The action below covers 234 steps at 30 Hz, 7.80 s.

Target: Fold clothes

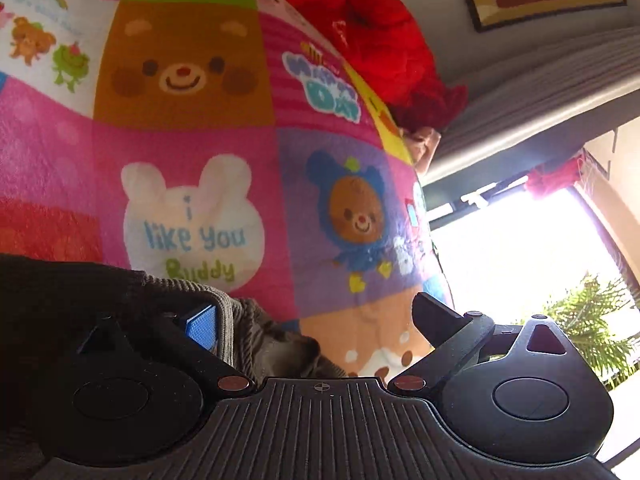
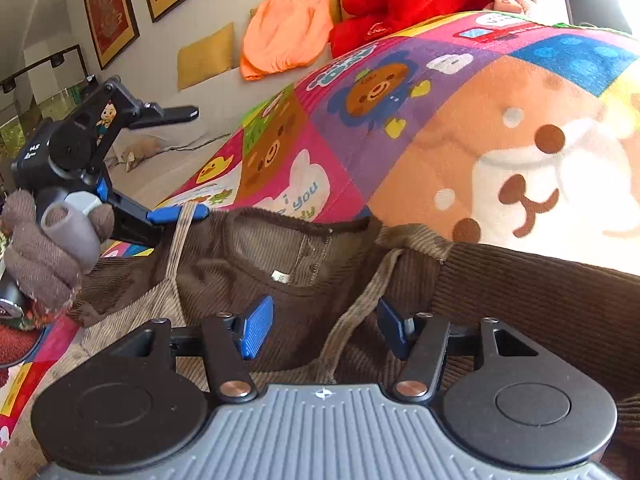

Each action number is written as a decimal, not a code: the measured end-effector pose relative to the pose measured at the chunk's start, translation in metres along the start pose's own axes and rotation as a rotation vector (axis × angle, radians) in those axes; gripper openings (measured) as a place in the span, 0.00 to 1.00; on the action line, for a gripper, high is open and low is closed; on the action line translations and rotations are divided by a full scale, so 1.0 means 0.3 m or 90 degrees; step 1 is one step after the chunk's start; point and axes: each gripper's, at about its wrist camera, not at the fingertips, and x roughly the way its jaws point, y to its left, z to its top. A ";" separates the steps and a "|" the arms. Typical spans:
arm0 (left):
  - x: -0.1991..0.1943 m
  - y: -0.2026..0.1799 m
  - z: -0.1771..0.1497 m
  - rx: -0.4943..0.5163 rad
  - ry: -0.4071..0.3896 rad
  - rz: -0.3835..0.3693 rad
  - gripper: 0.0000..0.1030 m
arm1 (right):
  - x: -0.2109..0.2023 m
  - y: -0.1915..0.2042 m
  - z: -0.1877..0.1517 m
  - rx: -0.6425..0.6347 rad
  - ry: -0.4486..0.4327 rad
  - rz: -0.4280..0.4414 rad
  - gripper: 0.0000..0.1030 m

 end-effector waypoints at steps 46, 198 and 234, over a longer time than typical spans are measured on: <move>-0.582 -0.039 -0.478 0.227 0.058 0.212 1.00 | -0.691 -0.189 -0.132 0.025 -0.212 -0.380 0.12; -1.062 -0.060 -1.035 0.667 0.094 0.415 1.00 | -0.989 0.173 -0.864 -0.291 0.012 -0.305 0.80; -0.140 -0.201 -0.501 0.418 0.121 0.197 1.00 | -0.101 0.050 -0.045 0.106 -0.034 0.012 0.19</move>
